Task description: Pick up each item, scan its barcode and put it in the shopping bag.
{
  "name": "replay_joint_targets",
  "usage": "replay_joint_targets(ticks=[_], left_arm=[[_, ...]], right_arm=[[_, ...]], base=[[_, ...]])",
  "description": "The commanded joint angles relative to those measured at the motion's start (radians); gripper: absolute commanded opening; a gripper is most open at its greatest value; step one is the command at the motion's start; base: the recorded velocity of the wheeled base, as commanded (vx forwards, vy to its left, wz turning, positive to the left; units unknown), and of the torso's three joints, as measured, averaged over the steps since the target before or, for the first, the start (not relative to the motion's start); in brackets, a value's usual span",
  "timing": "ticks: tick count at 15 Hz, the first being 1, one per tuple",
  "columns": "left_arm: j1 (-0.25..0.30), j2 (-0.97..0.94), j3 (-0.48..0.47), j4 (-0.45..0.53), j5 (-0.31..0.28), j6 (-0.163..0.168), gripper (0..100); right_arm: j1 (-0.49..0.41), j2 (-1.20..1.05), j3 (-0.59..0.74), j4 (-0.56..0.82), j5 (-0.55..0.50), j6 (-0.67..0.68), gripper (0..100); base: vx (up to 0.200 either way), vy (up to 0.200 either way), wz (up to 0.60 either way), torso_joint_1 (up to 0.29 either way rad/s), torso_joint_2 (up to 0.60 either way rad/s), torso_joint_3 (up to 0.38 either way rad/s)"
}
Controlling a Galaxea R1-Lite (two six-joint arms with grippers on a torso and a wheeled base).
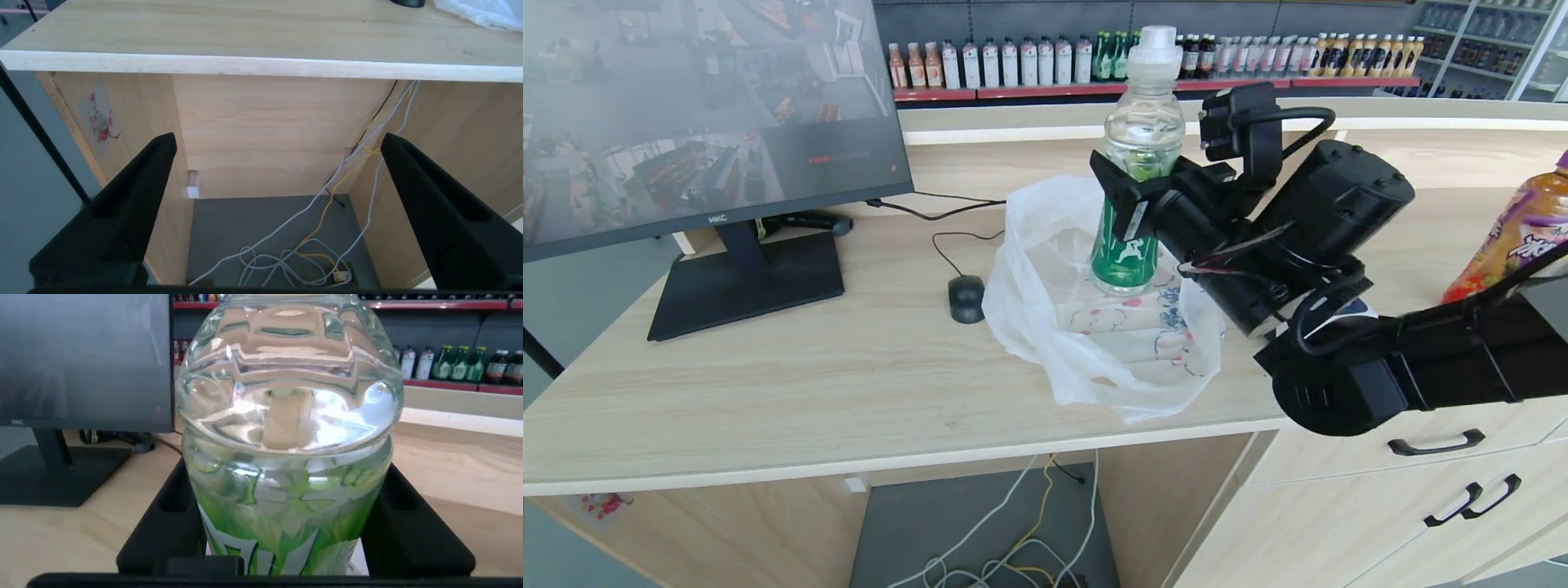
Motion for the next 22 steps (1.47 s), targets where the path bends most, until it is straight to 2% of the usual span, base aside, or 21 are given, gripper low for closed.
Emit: replay_joint_targets(ticks=[1,4,7,14,22], left_arm=[[0.001,0.0,0.0,-0.001,0.0,-0.001,100],[0.001,0.0,0.0,-0.001,0.0,-0.001,100],[0.001,0.0,0.0,-0.001,0.001,-0.001,100],[0.001,0.0,0.0,-0.001,0.0,-0.001,100],[-0.001,0.0,0.0,-0.001,0.0,0.001,100]], right_arm=[[-0.002,0.094,-0.177,0.081,0.005,0.018,0],[-0.003,0.152,-0.347,0.207,-0.003,0.071,0],[-0.02,0.203,-0.442,0.279,-0.001,0.088,0],[-0.04,0.315,-0.511,0.29,-0.001,0.101,0],[-0.043,0.37,-0.516,0.29,-0.003,0.101,0]], base=[[0.0,0.0,0.0,0.0,0.0,0.0],[0.0,0.0,0.0,0.0,0.0,0.0],[0.0,0.0,0.0,0.0,0.0,0.0],[0.0,0.0,0.0,0.0,0.0,0.0],[0.0,0.0,0.0,0.0,0.0,0.0]])
